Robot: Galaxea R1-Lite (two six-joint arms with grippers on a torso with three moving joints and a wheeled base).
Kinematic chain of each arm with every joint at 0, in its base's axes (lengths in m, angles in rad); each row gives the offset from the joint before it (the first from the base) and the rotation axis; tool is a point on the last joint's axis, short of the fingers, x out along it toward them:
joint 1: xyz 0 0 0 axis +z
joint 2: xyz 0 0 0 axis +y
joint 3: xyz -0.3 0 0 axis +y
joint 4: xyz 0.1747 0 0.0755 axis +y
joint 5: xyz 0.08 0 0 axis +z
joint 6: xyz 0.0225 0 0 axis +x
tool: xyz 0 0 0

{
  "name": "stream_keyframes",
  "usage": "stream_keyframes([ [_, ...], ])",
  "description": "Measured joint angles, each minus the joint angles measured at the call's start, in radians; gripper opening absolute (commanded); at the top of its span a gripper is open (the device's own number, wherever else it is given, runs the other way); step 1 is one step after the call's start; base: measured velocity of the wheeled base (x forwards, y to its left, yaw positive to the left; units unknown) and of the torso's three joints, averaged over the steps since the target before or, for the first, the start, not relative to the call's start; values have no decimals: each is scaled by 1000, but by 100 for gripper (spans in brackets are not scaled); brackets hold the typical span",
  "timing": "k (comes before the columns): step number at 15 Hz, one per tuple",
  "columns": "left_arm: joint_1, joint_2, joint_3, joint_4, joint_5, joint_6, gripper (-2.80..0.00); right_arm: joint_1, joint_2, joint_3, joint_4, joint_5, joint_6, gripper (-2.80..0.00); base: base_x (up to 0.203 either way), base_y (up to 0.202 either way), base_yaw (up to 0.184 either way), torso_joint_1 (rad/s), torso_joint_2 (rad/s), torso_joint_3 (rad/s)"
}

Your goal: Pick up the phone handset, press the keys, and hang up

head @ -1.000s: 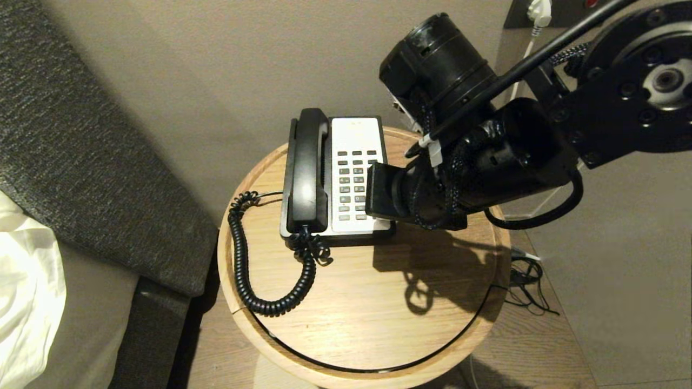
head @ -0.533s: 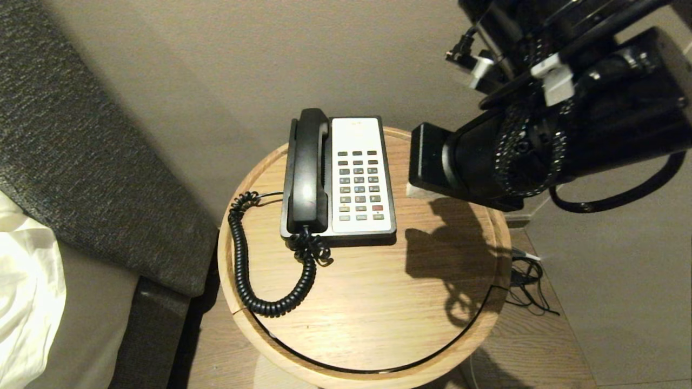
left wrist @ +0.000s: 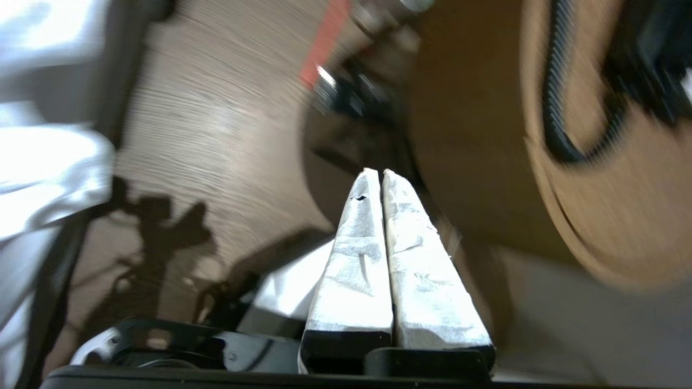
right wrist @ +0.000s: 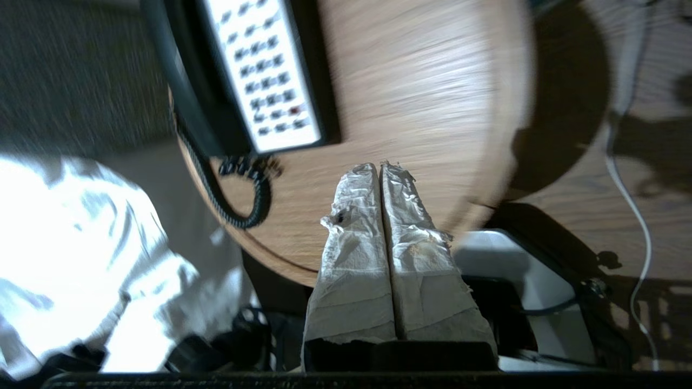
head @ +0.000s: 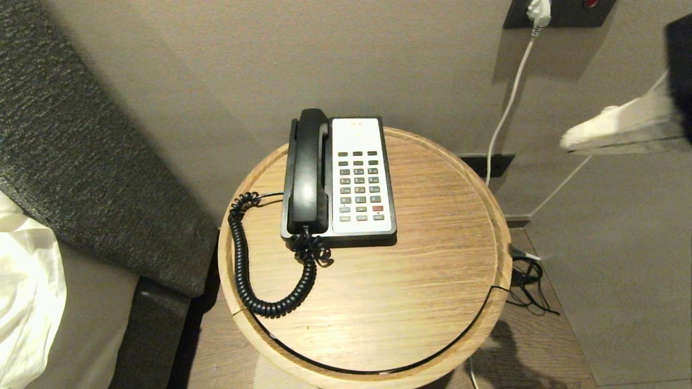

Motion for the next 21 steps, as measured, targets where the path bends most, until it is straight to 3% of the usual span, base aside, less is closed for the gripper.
stream_keyframes([
  [2,116,-44,10,11,-3,15,-280,-90,-105,14,42,1,9,-280,0,0,0,0,0,0],
  [8,240,-182,52,93,-27,79,-280,-321,-346,9,162,13,13,-280,0,0,0,0,0,0],
  [13,270,-274,94,133,-47,96,-280,-482,-491,22,245,26,15,-280,0,0,0,0,0,0],
  [18,287,-366,157,132,-70,196,-280,-656,-710,111,375,59,12,-280,0,0,0,0,0,0],
  [21,291,-416,190,133,-69,209,-280,-733,-879,214,446,75,4,-280,0,0,0,0,0,0],
])
